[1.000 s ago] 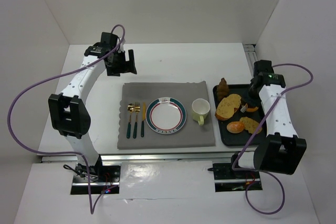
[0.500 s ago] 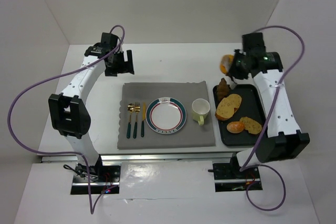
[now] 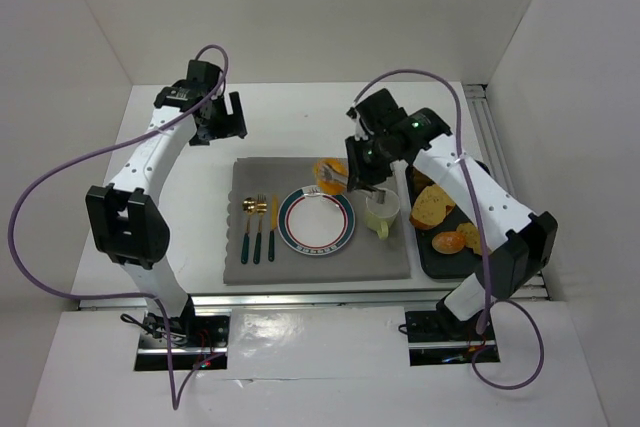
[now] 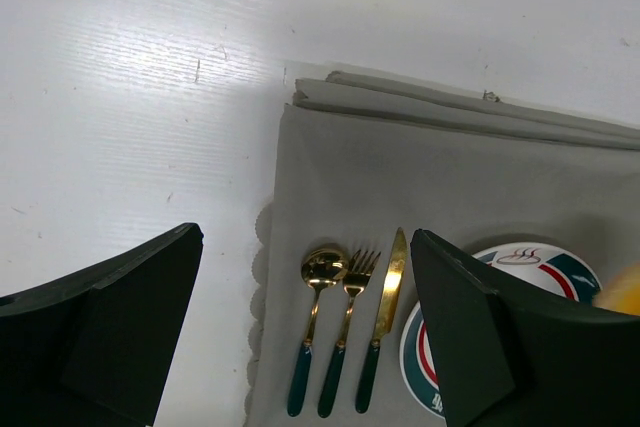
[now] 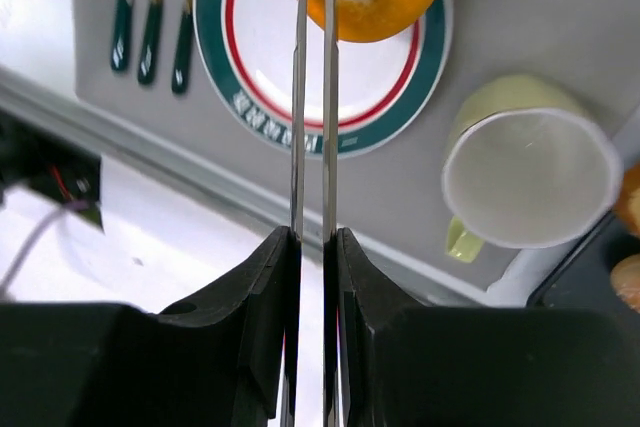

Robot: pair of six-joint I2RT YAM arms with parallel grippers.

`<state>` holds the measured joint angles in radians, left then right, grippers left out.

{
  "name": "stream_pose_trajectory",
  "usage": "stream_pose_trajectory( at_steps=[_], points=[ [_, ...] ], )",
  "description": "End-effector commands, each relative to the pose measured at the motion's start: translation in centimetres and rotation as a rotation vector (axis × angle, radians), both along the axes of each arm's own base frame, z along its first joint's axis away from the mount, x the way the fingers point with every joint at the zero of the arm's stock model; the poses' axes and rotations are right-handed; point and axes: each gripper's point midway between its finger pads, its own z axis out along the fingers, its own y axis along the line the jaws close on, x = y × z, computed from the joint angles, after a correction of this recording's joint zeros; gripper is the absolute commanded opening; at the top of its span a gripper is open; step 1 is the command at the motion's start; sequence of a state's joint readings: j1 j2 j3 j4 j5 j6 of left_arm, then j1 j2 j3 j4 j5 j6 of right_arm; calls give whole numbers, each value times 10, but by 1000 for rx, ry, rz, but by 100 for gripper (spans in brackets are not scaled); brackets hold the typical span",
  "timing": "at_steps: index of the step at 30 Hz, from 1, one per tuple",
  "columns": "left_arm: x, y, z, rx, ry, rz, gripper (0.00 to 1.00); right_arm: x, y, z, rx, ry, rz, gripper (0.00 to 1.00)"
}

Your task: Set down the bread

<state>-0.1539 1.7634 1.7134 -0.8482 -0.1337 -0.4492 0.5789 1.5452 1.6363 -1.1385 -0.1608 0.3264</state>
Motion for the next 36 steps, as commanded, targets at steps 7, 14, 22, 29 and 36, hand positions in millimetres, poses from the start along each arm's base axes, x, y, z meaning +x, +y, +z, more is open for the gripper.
stream_pose_trajectory(
  at_steps=[7,14,22,29,36],
  points=[
    [-3,5,29,-2,-70,25,99,-63,16,-53,-74,196,191,21],
    [-3,5,29,-2,-70,25,99,-50,13,-34,-142,151,200,59],
    [0,2,24,-9,-56,7,99,-1,13,14,-96,-12,128,59],
    [4,-1,23,-17,-54,2,99,112,-11,29,-90,-285,-166,59],
    [5,-5,32,-33,-67,-31,99,234,-66,-4,-200,-529,-484,59]
  ],
)
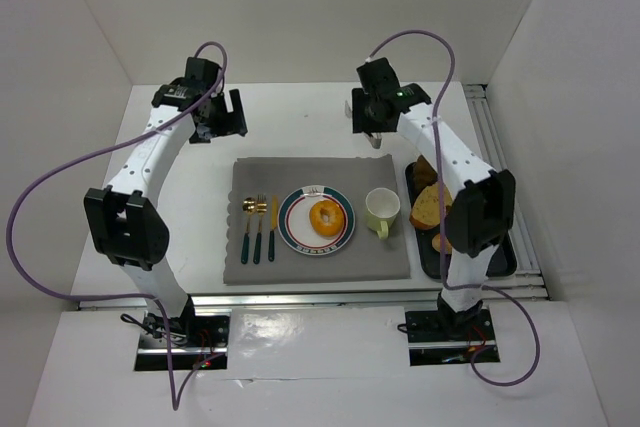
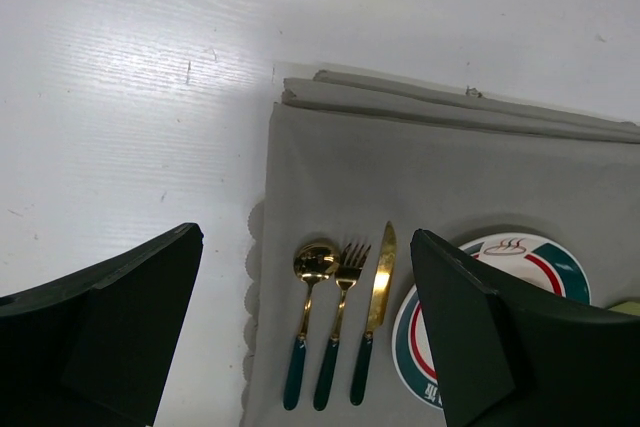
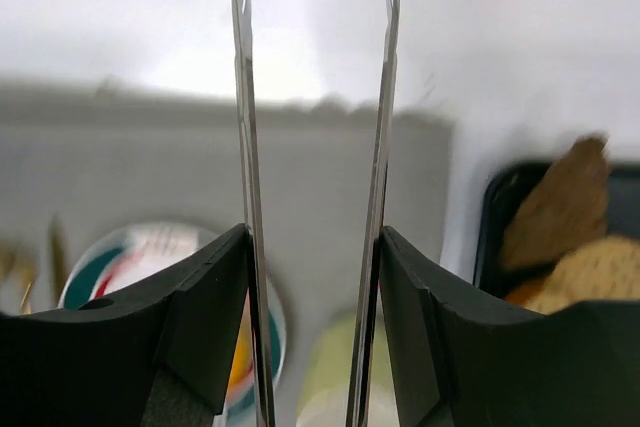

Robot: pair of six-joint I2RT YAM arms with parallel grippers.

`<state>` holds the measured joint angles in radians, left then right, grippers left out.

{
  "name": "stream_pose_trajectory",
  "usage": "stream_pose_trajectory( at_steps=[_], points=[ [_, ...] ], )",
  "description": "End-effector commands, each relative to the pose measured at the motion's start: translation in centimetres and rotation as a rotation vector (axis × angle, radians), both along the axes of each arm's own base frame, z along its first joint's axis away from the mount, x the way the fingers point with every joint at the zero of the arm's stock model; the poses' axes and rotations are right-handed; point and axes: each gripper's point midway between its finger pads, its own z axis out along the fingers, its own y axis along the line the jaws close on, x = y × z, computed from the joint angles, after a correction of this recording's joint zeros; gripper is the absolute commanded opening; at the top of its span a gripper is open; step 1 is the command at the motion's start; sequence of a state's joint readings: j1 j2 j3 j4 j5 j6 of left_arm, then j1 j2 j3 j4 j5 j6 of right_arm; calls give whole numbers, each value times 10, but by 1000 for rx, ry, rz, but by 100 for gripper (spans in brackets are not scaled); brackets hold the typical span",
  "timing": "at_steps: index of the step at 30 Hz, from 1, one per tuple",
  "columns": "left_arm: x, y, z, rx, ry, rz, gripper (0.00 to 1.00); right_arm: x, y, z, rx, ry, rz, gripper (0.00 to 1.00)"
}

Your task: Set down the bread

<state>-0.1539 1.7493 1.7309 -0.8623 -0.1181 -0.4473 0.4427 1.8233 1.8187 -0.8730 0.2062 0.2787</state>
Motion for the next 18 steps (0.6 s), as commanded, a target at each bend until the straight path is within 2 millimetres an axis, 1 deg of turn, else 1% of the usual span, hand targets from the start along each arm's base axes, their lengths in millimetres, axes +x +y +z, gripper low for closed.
stream_pose_trajectory(
  at_steps=[1,2,3,4,5,6,7,8,9,10,11,12,13,14,16,17,18],
  points=[
    [5,-2,20,-12,-43,-28,99,82,-24,9,-16,-260,-166,59],
    [5,-2,20,-12,-43,-28,99,95,-25,-11,-55,-253,-124,59],
    [5,-2,20,-12,-43,-28,99,112,-24,-10,-53,-297,-121,59],
    [3,-2,16,-5,-33,-35,99,123,-34,-20,-87,-296,-145,59],
    [5,-2,18,-6,-43,-35,99,138,-39,-40,-121,-283,-165,59],
    [5,-4,18,-15,-42,-42,99,150,-46,-47,-119,-292,-185,59],
    [5,-4,18,-15,-42,-42,99,156,-47,-56,-132,-298,-186,59],
    [6,-6,14,-22,-32,-48,99,163,-54,-76,-139,-287,-200,59],
    [5,-8,14,-29,-31,-54,99,173,-59,-78,-125,-324,-218,60],
    [4,-7,11,-28,-22,-54,99,175,-59,-87,-132,-325,-213,65],
    [3,-10,11,-40,-20,-63,99,177,-64,-105,-137,-296,-212,73],
    [3,-12,11,-48,-19,-68,99,178,-69,-109,-128,-279,-226,84],
    [3,-12,11,-48,-19,-68,99,178,-69,-105,-129,-276,-225,88],
    [3,-12,11,-48,-19,-68,99,181,-68,-95,-115,-285,-235,92],
    [2,-11,7,-47,-10,-68,99,176,-70,-71,-98,-308,-263,100],
    [2,-11,7,-47,-10,-68,99,172,-74,-62,-102,-320,-273,100],
    [2,-11,7,-47,-10,-68,99,165,-77,-27,-80,-367,-294,100]
  ],
)
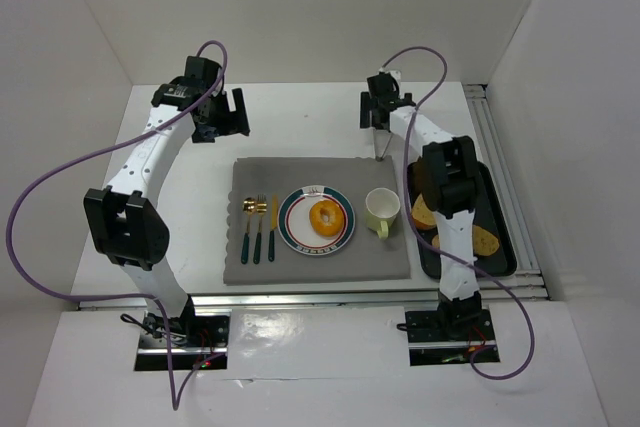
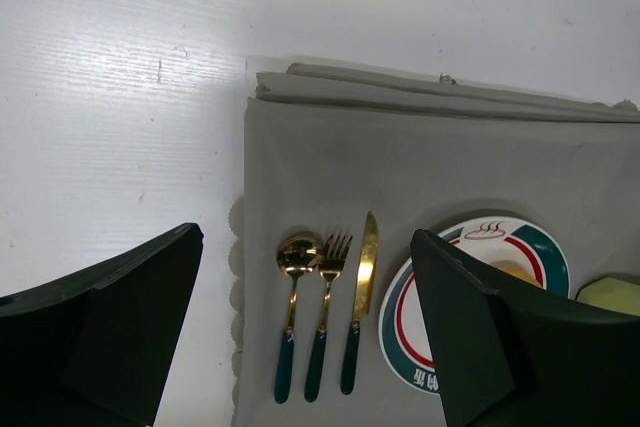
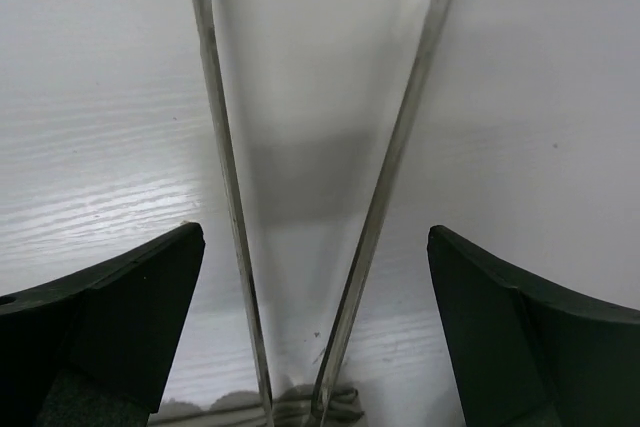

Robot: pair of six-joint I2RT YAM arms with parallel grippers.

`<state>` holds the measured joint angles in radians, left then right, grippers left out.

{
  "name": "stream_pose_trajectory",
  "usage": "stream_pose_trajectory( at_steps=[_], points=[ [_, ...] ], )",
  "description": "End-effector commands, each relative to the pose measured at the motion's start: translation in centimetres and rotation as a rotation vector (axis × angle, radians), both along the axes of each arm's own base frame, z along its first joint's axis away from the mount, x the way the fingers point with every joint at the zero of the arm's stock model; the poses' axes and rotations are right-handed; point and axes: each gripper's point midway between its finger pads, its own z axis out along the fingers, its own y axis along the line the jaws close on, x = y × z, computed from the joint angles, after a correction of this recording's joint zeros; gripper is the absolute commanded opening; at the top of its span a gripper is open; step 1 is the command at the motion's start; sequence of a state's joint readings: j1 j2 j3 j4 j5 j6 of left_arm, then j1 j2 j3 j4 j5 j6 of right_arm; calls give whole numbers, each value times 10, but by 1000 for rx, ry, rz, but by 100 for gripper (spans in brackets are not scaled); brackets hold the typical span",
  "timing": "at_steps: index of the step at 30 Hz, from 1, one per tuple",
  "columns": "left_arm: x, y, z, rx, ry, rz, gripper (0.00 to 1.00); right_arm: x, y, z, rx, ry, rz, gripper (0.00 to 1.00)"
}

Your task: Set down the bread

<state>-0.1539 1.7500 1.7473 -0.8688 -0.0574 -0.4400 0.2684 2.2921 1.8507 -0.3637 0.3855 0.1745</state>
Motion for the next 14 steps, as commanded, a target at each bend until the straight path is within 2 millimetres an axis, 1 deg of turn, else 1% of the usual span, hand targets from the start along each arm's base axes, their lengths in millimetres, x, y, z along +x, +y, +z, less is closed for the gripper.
stream_pose_trajectory(
  at_steps=[1,2,3,5,6,7,8,9,10,11,12,13,14],
  points=[
    [2,-1,2,-1,-9,-26,99,9,-2,139,86,-289,-76,100],
    [2,-1,2,-1,-9,-26,99,0,-7,147,83,-294,-100,100],
    [4,-1,6,-2,-18,-26,99,-11,-13,184,106,-359,-120,100],
    [3,-1,9,3,-20,-34,99,-31,-23,199,96,-364,-151,100],
    [5,-1,14,1,-32,-34,99,-47,-34,212,98,-377,-174,100],
    [3,-1,19,-1,-46,-34,99,-58,-37,212,104,-364,-183,100],
    [2,-1,24,-2,-58,-34,99,-69,-44,201,90,-331,-192,100],
    [1,0,21,-1,-49,-34,99,-78,-44,201,104,-323,-189,100],
    [3,-1,27,-4,-75,-34,99,-92,-47,216,129,-354,-199,100],
    [1,0,18,-2,-55,-34,99,-100,-55,214,132,-352,-216,100],
    [-2,0,17,-2,-54,-34,99,-115,-59,210,132,-350,-216,100],
    [0,-2,19,-11,-63,-40,99,-122,-60,206,144,-339,-205,98],
    [-3,-4,15,-22,-50,-49,99,-125,-66,206,153,-352,-222,98]
  ],
)
